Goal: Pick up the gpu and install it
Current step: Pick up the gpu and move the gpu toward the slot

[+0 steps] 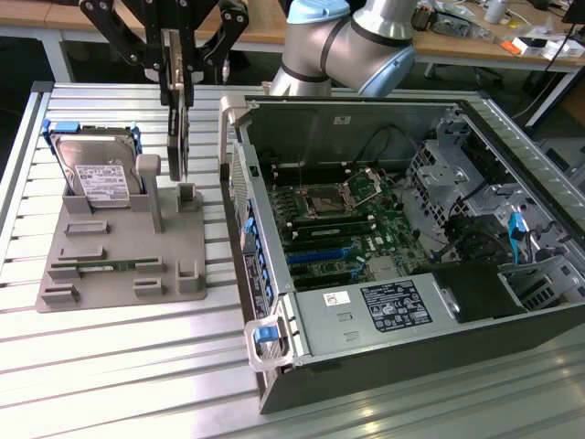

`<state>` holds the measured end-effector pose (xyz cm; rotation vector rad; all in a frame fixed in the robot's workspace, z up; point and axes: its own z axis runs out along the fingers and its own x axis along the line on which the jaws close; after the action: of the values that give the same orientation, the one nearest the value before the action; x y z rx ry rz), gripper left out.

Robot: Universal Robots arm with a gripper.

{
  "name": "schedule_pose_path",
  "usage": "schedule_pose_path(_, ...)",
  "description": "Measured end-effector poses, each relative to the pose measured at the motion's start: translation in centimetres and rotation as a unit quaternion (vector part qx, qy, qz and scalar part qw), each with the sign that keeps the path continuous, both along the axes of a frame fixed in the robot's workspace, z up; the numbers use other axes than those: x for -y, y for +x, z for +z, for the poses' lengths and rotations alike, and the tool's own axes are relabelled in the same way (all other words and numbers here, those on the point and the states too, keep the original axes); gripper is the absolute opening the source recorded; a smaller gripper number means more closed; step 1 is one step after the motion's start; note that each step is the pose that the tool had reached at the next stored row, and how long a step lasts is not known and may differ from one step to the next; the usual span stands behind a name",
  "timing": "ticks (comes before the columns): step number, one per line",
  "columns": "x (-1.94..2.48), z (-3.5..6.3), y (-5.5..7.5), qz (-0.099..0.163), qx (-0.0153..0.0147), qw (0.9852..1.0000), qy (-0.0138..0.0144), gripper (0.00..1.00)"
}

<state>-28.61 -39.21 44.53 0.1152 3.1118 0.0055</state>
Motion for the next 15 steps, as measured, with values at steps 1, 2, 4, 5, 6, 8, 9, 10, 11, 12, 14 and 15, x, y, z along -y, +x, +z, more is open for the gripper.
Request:
schedule_pose_path(1, 0.00, 0.16, 0.0, 0.000, 0.0000, 1.0000, 0.0000, 0.25)
schedule_pose_path(2, 0.00, 0.23, 0.0, 0.000, 0.0000, 1.0000, 0.0000, 0.25)
schedule_pose_path(4, 0.00, 0.36, 0.0, 0.000, 0.0000, 1.0000, 0.0000, 0.25)
schedule_pose_path(5, 0.00, 0.43, 0.0, 0.000, 0.0000, 1.0000, 0.0000, 0.25)
schedule_pose_path(6, 0.00, 0.49, 0.0, 0.000, 0.0000, 1.0000, 0.0000, 0.25)
schedule_pose_path(8, 0.00, 0.62, 0.0, 0.000, 0.0000, 1.0000, 0.0000, 0.25)
schedule_pose_path(9, 0.00, 0.77, 0.0, 0.000, 0.0000, 1.0000, 0.0000, 0.25)
schedule_pose_path(10, 0.00, 0.87, 0.0, 0.000, 0.0000, 1.0000, 0.0000, 0.25)
schedule_pose_path(11, 0.00, 1.04, 0.0, 0.000, 0.0000, 1.0000, 0.0000, 0.25)
schedule_pose_path(12, 0.00, 1.17, 0.0, 0.000, 0.0000, 1.0000, 0.0000, 0.25)
schedule_pose_path(14, 0.00, 1.30, 0.0, 0.000, 0.0000, 1.0000, 0.0000, 0.25)
schedule_pose_path(15, 0.00, 1.36, 0.0, 0.000, 0.0000, 1.0000, 0.0000, 0.25)
